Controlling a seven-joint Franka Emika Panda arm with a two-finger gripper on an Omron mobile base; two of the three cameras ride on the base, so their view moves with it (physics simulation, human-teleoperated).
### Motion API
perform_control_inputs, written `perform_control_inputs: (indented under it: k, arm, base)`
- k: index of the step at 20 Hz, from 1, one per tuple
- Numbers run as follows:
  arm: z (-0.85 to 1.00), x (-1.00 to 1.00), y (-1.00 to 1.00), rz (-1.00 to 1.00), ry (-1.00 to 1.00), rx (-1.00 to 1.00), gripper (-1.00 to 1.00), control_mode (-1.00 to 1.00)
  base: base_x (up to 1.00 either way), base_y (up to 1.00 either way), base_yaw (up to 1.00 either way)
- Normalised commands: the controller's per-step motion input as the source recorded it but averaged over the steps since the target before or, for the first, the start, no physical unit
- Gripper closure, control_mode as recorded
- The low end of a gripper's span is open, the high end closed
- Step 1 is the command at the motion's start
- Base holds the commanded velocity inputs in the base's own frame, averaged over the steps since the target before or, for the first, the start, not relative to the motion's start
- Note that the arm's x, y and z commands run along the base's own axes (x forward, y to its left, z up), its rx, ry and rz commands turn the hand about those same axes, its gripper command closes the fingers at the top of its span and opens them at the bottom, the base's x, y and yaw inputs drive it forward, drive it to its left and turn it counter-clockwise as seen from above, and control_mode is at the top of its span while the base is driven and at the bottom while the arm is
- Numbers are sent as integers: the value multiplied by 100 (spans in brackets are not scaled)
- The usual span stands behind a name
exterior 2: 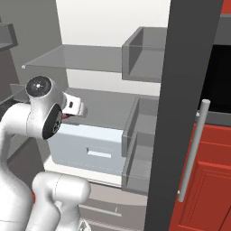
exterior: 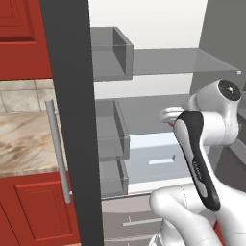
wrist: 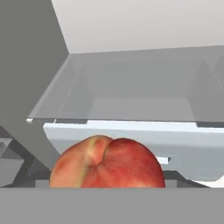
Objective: Retrieve the kiwi and peach from the fridge and place them into the bowl on the dining table.
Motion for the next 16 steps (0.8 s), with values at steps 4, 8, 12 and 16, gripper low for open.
perform_control_inputs:
  k: [4, 8, 12, 16]
  arm:
    - [30, -96, -1, 0, -11, 0, 100, -100]
    - [12, -97, -5, 0, -12, 0, 100, -100]
    - [1, -52, -4, 0, -2, 0, 100, -100]
    - [0, 0, 0, 0, 0, 0, 100, 100]
  base:
    - [0, 0, 0]
    - [0, 0, 0]
    - [0, 0, 0]
    - [0, -2, 0]
